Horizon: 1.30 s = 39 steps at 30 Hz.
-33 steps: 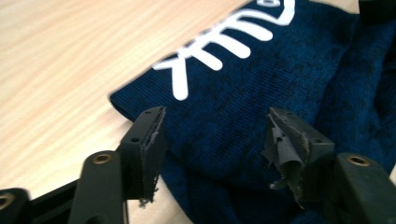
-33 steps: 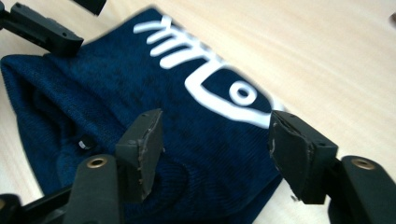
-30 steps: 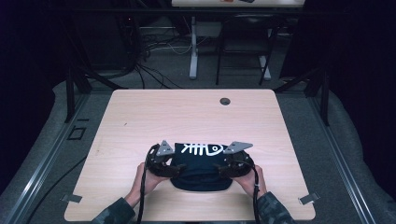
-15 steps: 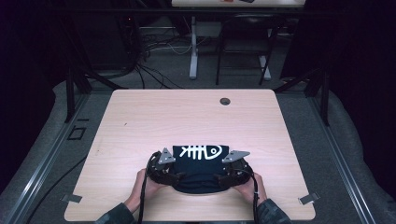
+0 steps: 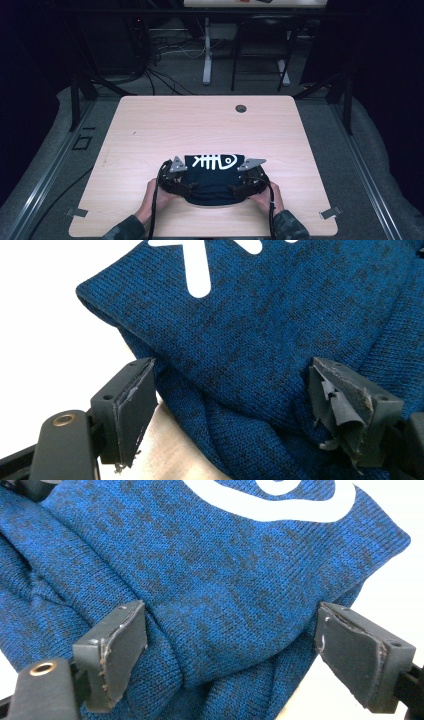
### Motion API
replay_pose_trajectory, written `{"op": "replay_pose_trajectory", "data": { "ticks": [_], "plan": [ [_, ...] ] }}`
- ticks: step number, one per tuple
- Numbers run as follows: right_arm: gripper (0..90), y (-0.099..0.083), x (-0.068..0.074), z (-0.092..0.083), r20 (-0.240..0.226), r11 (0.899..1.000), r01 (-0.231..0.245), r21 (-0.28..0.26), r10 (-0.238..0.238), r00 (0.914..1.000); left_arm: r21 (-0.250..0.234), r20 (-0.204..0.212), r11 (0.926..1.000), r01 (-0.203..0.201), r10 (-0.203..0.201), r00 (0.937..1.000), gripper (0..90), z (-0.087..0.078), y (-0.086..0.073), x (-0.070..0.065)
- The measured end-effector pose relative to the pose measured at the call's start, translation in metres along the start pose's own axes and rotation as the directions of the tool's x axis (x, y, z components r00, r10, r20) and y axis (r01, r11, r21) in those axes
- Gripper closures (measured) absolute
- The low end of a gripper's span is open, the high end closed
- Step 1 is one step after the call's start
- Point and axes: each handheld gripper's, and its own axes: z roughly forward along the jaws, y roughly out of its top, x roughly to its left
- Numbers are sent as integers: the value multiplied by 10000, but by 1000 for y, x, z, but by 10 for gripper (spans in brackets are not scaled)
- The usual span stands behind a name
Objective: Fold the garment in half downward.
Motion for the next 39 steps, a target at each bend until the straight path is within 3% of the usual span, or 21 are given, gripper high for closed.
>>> {"op": "replay_pose_trajectory", "data": {
  "ticks": [8, 12, 26, 33, 39],
  "plan": [
    [135, 2, -1, 2, 46, 10000, -53, -61, 53, 10000, -14, 90, 9999, 100, -99, 9999, 197, 0, 1, 2],
    [96, 4, 0, -1, 220, 9999, 40, -110, -38, 9998, -135, 133, 9998, 110, -109, 9999, 144, -6, 4, 4],
    [69, 5, 7, -34, 330, 9978, 112, -658, -90, 9994, -792, -342, 9964, 294, -322, 9989, 31, -51, 1, 8],
    [74, -15, -7, -54, 868, 9970, -328, -699, 388, 9955, -786, -884, 9933, 849, -918, 9918, 4, -67, -24, 22],
    [63, -43, -25, -65, 1378, 9915, -1069, -742, 1164, 9836, -692, -1116, 9857, 1538, -1608, 9807, 2, -70, -51, 35]
  ]
}}
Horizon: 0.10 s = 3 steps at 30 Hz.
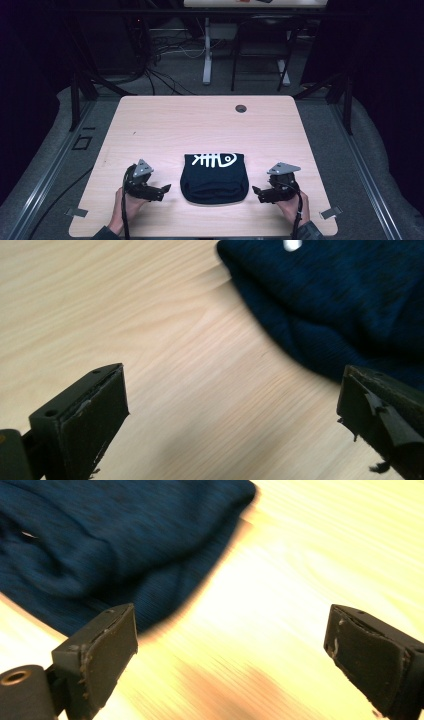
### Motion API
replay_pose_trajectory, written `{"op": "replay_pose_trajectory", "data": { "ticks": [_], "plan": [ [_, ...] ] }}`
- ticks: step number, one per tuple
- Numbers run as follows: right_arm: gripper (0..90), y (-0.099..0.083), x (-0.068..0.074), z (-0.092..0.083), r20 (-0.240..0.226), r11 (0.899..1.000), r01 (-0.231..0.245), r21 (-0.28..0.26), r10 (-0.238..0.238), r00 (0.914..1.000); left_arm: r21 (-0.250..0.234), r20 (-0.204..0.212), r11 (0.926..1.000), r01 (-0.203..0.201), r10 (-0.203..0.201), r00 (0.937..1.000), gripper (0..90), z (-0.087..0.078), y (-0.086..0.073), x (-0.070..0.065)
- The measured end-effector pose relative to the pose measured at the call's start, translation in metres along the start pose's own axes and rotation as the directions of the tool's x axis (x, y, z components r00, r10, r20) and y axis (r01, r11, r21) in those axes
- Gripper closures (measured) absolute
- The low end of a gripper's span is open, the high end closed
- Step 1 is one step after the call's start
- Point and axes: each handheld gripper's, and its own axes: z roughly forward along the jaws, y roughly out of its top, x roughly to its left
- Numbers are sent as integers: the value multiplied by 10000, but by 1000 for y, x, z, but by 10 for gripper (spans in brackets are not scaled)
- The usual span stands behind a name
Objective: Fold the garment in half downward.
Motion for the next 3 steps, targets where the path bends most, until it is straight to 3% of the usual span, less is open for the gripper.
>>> {"op": "replay_pose_trajectory", "data": {
  "ticks": [3],
  "plan": [
    [60, -8, -8, -3, 98, 9995, -323, 30, 323, 9994, 31, 26, 9995, 307, -307, 9995, 2, 1, -6, 6]
  ]
}}
